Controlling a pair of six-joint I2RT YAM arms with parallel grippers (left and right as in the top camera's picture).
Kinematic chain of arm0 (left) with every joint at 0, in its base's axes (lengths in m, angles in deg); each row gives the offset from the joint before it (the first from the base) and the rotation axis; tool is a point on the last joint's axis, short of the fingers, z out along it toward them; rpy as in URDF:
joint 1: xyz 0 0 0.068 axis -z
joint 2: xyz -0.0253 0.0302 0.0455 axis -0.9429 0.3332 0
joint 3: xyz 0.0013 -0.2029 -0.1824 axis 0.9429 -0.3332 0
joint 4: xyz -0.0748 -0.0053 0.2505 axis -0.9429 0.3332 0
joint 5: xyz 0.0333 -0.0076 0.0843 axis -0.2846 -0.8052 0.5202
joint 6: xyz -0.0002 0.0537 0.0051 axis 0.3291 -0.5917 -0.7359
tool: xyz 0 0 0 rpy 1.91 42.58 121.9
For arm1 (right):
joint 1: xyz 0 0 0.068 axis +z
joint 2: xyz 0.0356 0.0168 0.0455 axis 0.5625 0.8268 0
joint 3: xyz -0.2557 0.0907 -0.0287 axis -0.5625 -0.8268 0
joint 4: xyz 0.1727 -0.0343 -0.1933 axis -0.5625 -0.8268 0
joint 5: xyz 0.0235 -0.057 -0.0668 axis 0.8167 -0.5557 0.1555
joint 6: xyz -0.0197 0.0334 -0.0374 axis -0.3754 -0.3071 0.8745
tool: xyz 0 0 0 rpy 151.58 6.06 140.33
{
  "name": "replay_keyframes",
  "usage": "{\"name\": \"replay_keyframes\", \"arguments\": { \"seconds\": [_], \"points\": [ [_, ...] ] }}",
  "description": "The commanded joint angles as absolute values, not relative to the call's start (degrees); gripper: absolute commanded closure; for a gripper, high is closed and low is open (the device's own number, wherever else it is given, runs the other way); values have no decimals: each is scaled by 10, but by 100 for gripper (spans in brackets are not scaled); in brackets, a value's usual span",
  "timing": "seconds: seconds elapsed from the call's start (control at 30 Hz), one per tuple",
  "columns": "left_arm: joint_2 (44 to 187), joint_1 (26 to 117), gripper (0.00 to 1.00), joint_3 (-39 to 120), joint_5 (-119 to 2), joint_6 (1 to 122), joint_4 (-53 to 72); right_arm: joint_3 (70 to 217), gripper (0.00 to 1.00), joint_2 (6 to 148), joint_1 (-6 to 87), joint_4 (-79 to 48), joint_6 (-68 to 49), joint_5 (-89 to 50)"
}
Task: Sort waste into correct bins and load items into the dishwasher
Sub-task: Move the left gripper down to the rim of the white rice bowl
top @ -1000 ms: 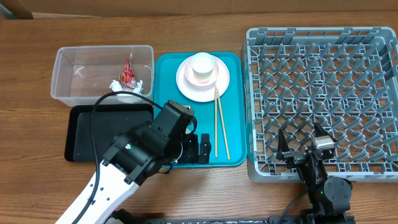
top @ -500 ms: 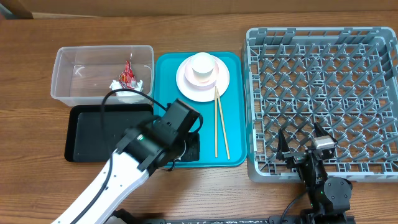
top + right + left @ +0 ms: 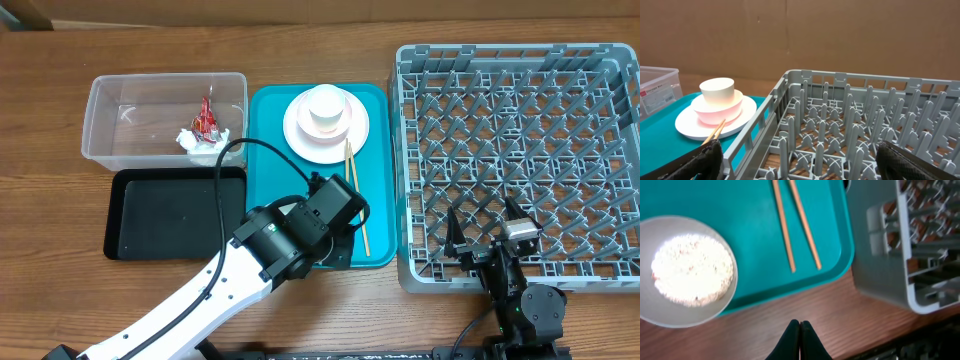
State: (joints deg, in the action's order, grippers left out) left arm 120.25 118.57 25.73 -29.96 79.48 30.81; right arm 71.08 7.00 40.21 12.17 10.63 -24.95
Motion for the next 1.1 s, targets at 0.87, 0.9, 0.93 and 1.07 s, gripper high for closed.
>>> {"name": "replay_keyframes", "arguments": {
  "seconds": [0.87, 0.9, 0.93, 1.07],
  "points": [
    [1230, 1186, 76, 264, -180, 839, 347, 705, 0, 65, 400, 126, 106, -251],
    [1232, 1186, 76, 264, -170, 839, 345, 705, 0, 65, 400, 126, 106, -251],
    [1235, 1186, 74, 264, -163, 839, 342, 705, 0, 65, 400, 126, 106, -251],
    [1257, 1186, 66, 264, -141, 839, 328, 705, 0, 65, 400, 126, 106, -251]
  ]
}}
